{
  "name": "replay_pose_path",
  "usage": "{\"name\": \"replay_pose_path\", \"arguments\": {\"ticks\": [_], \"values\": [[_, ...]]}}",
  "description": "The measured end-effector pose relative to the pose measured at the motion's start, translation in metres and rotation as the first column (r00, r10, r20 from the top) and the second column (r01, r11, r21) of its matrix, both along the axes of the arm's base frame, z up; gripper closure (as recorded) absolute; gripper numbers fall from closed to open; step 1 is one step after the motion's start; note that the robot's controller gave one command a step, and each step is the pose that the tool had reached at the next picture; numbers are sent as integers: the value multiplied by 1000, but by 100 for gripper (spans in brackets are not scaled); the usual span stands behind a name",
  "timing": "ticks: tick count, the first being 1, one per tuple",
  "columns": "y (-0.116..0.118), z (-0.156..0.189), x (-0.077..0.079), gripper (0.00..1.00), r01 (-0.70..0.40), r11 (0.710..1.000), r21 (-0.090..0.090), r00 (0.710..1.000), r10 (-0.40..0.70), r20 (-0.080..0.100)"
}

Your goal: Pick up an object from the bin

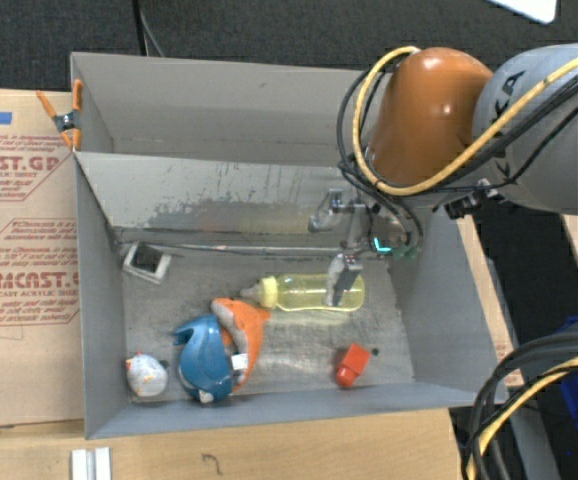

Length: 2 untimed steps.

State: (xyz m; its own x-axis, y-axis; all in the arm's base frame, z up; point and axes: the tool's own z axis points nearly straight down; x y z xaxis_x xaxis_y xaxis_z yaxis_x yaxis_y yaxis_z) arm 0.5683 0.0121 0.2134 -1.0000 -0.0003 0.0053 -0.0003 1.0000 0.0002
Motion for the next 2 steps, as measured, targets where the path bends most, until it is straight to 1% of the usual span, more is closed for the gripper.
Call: {"name": "replay_pose_path", "arguments": {"ticks": [1,2], "values": [[0,4,2,0,0,1000,0,1000,0,7],[-13,-71,3,0,-36,999,0,999,36,12]]}}
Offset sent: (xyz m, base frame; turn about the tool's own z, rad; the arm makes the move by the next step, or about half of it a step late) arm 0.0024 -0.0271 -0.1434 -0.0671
